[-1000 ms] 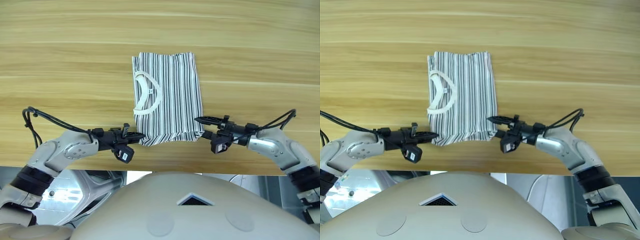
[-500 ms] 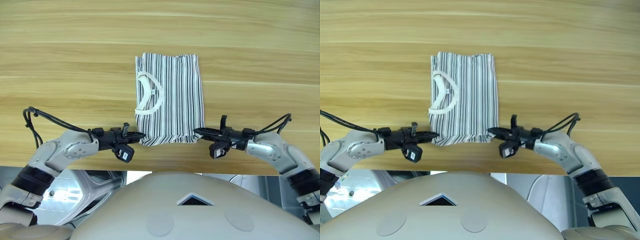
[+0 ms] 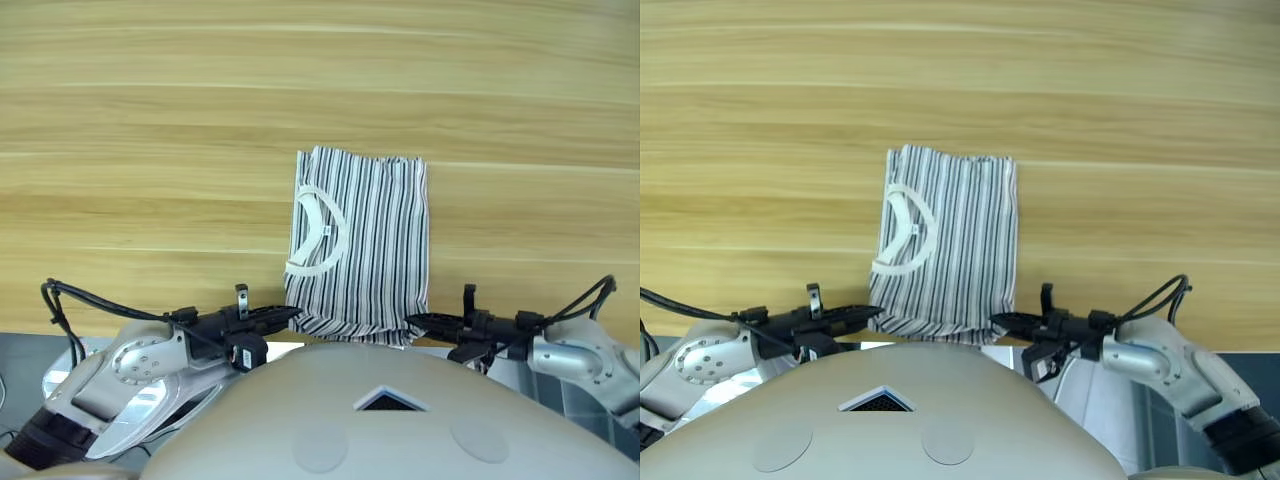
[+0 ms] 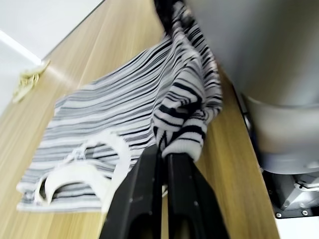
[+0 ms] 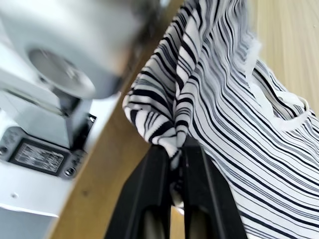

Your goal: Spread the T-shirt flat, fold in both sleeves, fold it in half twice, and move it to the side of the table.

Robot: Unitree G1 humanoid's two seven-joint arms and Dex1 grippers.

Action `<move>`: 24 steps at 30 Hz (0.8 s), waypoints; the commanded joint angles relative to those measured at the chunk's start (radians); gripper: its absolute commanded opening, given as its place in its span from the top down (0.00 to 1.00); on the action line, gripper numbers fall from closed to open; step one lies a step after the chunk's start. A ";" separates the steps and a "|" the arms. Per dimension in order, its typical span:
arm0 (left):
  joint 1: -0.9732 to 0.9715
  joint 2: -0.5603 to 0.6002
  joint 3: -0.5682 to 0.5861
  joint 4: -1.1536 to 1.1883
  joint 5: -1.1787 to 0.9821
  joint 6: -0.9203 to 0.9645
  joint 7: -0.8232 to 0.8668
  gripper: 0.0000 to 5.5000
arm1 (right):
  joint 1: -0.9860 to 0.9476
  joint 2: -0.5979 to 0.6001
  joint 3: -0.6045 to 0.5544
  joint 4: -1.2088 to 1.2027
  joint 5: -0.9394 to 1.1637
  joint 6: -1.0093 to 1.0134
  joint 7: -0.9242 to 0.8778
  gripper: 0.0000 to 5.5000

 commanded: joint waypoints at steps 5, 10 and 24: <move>-0.025 -0.130 0.044 -0.048 -0.161 0.106 0.040 1.00 | -0.081 0.118 -0.060 -0.071 0.222 0.140 -0.007 0.98; -0.171 -0.283 0.043 0.012 -0.236 0.253 0.058 1.00 | -0.226 0.251 -0.080 0.014 0.370 0.255 -0.010 0.98; -0.541 -0.550 0.067 0.308 -0.191 0.525 0.142 1.00 | -0.511 0.431 -0.066 0.340 0.275 0.295 -0.006 0.98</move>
